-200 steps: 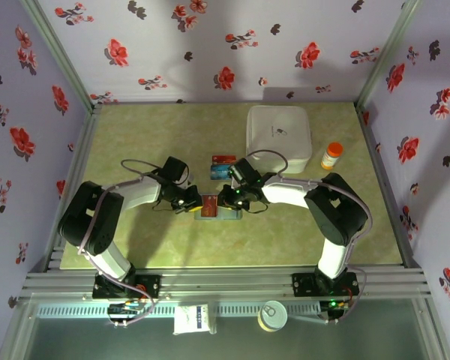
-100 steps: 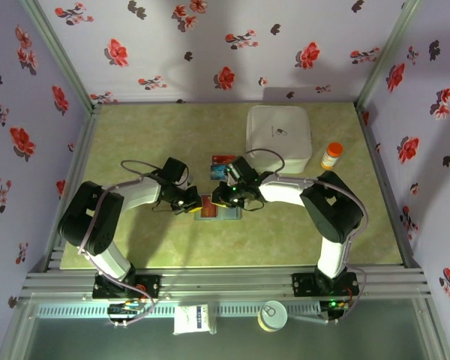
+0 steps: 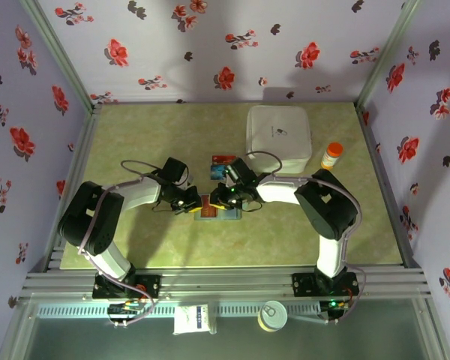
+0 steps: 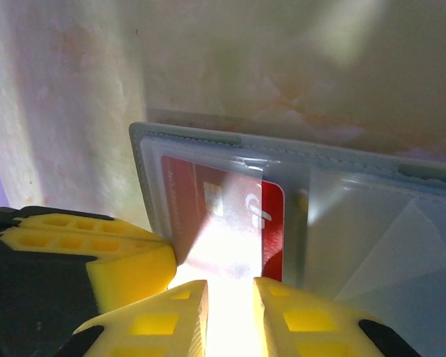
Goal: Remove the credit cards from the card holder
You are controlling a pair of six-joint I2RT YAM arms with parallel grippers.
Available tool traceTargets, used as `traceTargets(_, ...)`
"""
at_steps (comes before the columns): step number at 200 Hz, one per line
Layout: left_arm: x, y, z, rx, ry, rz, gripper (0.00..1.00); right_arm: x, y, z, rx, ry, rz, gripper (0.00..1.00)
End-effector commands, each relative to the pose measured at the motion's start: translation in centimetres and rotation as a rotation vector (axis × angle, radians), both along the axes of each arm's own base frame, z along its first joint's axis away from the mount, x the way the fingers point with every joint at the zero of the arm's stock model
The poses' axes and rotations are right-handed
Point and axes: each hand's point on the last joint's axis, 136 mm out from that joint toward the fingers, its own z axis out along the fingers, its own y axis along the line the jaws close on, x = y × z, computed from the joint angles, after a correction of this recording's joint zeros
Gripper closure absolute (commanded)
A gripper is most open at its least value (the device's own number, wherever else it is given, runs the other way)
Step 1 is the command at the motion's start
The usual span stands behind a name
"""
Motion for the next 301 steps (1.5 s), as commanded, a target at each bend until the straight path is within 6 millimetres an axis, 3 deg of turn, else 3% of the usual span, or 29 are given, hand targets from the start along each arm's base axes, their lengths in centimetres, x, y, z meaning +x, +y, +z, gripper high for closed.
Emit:
traceTargets(1,-0.8,1.0,-0.8,0.038,0.025,0.001,0.92,0.1,1.2,0.7,0.034,0.006,0.011,0.76)
traceTargets(49,-0.8,1.0,-0.6,0.039,0.021,0.002,0.92,-0.1,1.4,0.4,0.028,0.017,0.019,0.75)
traceTargets(123,-0.9,1.1,-0.6,0.044,0.023,0.003,0.92,-0.4,-2.0,-0.5,-0.181,-0.018,0.027,0.74)
traceTargets(184,-0.8,1.0,-0.2,0.035,0.017,0.008,0.92,-0.2,-1.1,1.0,-0.132,-0.046,0.045,0.74)
traceTargets(214,-0.1,0.5,1.4,0.015,-0.014,0.006,0.92,-0.2,-1.0,2.3,-0.095,-0.066,0.033,0.74)
traceTargets(250,0.5,-0.5,2.8,-0.005,-0.039,-0.014,0.92,-0.2,-1.5,2.3,-0.117,-0.068,0.021,0.74)
traceTargets(301,0.1,-1.0,1.5,0.008,-0.013,-0.037,0.93,-0.2,-1.7,1.5,-0.143,-0.051,0.020,0.74)
